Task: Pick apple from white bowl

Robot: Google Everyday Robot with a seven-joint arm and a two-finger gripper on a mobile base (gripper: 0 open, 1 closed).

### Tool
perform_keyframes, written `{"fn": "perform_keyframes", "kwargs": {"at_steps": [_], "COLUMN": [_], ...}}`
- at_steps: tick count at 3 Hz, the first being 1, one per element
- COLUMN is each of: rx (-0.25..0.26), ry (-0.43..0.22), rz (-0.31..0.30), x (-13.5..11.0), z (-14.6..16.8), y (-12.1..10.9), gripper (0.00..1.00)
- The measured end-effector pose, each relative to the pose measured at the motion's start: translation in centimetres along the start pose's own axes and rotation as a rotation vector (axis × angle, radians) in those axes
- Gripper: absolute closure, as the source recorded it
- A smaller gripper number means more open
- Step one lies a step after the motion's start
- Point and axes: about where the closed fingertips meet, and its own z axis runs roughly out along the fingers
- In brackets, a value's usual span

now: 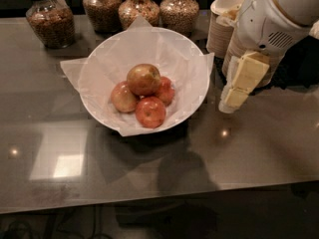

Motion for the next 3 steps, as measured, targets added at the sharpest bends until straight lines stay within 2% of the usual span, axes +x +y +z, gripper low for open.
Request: {"fn": "perform_keyframes", "kwargs": {"at_steps": [1,2,3], "rx": [-0.017,-0.017,-0.004], "ry": [-0.161,-0.161,-0.208], "rz": [-0.129,-0.129,-0.092], "x": [-5.2,-5.2,-5.5], "z": [2.1,2.1,3.5], "y": [-1.1,-1.1,-1.2], "gripper": [0.0,0.0,0.0]}}
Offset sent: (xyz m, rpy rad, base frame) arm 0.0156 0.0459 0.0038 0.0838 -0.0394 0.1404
